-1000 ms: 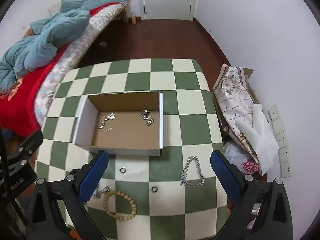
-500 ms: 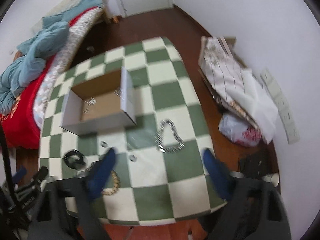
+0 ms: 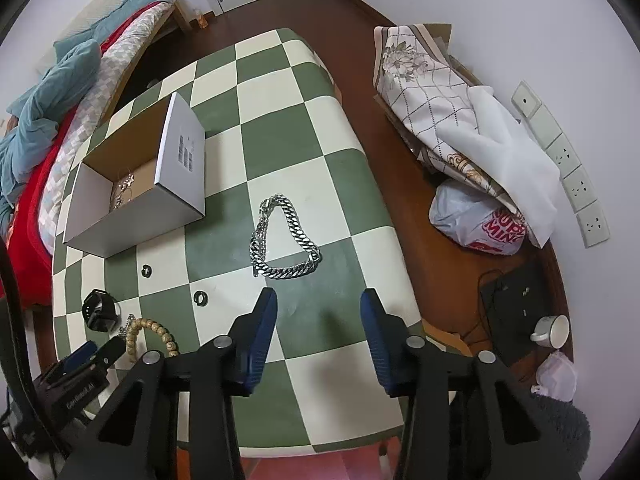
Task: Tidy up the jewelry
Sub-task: 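Move both tools back toward the remaining jewelry beside the watch band, then grasp the small silver pendant chain beside the watch band with the left tool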
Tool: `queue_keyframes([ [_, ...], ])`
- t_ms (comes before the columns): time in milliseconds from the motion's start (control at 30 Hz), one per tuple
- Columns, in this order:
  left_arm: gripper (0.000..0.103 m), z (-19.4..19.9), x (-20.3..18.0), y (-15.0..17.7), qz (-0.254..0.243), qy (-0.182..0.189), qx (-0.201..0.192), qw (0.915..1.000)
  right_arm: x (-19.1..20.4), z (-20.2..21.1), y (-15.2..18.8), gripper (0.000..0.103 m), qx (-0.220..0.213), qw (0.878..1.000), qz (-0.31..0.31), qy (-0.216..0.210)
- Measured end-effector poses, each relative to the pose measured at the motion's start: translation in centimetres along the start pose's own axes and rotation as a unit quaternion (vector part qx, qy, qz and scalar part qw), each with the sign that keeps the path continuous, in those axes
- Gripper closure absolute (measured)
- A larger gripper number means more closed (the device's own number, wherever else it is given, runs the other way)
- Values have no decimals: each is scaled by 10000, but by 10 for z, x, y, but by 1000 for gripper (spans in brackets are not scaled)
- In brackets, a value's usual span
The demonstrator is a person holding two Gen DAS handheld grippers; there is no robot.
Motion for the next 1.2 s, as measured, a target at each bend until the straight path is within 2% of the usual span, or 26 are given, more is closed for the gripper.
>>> queue_keyframes([
  [33,58,-1,0,0,40,69,9,10000,0,-1,0,58,4,10000,-5,-3],
  [67,61,-3,0,1,57,118,16,9999,0,-3,0,58,15,10000,-14,-6],
  [167,62,-7,-4,5,59,186,80,9998,2,-7,1,58,58,10000,-51,-36],
  [400,62,-12,-11,-3,-129,79,40,9999,11,-11,1,58,82,9999,0,-92],
  [433,64,-12,-12,-4,-182,57,26,9998,12,-12,0,58,86,9999,3,-92],
  [467,74,-12,-13,-6,-231,57,-7,9997,12,-13,-1,58,93,9999,0,-94],
  [533,88,-12,-18,-6,-269,157,-5,9995,14,-15,-3,58,93,9999,0,-86],
  [700,90,-7,-18,-4,-220,283,-57,9993,20,-17,-8,58,104,9998,-14,-138],
  [733,97,-4,-16,-4,-205,296,-99,9993,20,-18,-9,58,112,9998,-12,-145],
  [767,100,-2,-13,-3,-192,346,-104,9992,22,-19,-9,58,115,9998,-5,-156],
  [900,100,1,-6,7,-157,420,-47,9990,26,-24,-12,58,160,9997,-5,-198],
  [1000,99,2,-7,15,15,674,-30,9977,26,-33,-18,58,201,9995,-91,-223],
  [1100,85,-1,-2,16,227,664,21,9975,25,-40,-22,58,253,9994,-133,-215],
  [1167,60,0,3,13,335,660,-34,9973,24,-42,-23,58,252,9994,-134,-192],
  [1200,56,0,4,11,374,645,-93,9972,24,-42,-24,58,238,9995,-136,-184],
])
Point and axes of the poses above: each gripper's, at about its wrist camera, not at the fingertips, and z roughly against the way its jaws point, x to its left, y to its underside, the point moved 9 cm from there along -z, roughly the way its jaws point, and after that the axes turned 13 degrees about -z, right-handed, at the moved point
